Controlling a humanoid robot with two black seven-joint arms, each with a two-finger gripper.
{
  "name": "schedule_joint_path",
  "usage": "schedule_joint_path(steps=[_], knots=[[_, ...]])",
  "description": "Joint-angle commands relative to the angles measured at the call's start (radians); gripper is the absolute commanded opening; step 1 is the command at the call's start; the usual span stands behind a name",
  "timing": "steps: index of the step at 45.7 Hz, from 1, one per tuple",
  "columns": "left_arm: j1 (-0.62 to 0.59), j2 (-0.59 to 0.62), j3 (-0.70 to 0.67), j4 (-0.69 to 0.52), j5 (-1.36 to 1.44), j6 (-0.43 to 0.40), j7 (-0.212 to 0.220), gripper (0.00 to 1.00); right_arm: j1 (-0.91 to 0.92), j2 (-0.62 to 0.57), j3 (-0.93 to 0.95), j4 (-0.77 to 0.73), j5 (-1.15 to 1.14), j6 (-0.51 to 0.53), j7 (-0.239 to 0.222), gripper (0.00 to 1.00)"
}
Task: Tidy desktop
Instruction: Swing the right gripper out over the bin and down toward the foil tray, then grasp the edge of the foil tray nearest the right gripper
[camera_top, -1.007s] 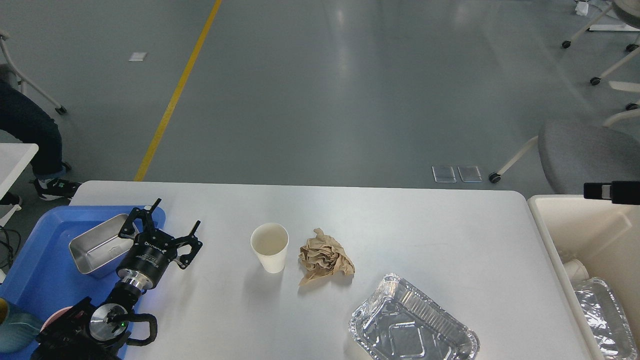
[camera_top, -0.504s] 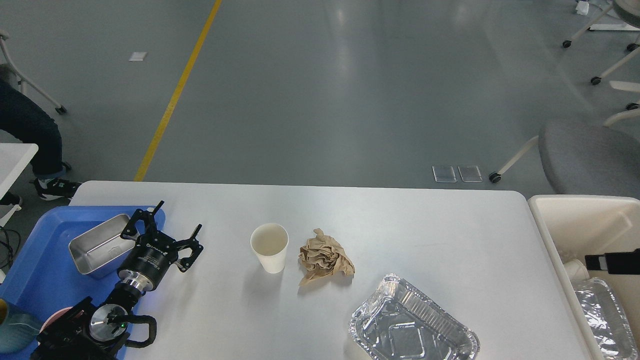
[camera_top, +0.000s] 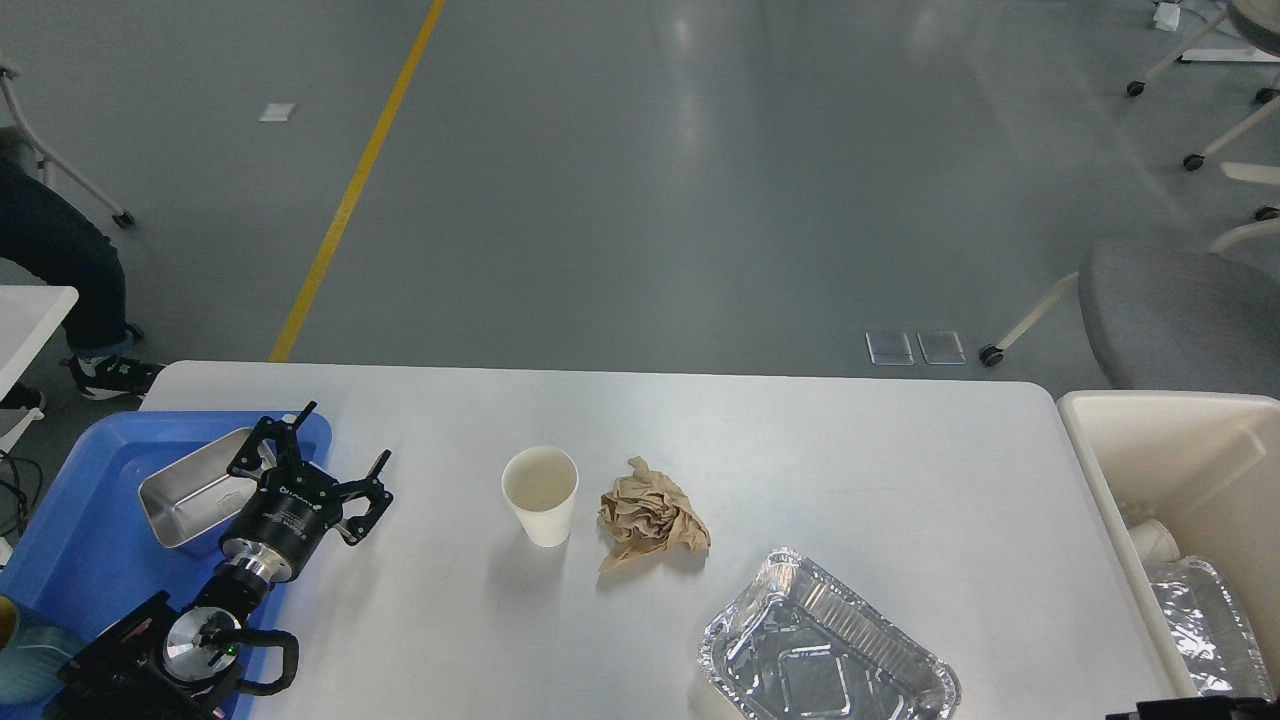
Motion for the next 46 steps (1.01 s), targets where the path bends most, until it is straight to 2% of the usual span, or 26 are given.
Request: schedule_joint_path(steps=[1, 18, 24, 46], knots=[[0.004, 0.000, 0.001, 0.000, 0.000, 0.001, 0.000, 0.97, -0.031, 0.097, 0.000, 0.000, 0.011, 0.003, -0.003, 1.00], [0.003, 0.001, 0.010, 0.000, 0.002, 0.013, 0.003, 0.97, -0.027, 0.357, 0.003, -0.050, 0.016, -0.009, -0.025, 1.00], [-0.005, 0.000, 0.038, 0.000, 0.011, 0.018, -0.001, 0.97, -0.024, 0.395, 0.007, -0.080, 0.016, -0.014, -0.051, 1.00], [-0.001, 0.012, 0.040, 0.000, 0.012, 0.021, -0.004, 0.97, 0.030, 0.516, 0.013, -0.222, 0.014, -0.015, -0.062, 1.00]])
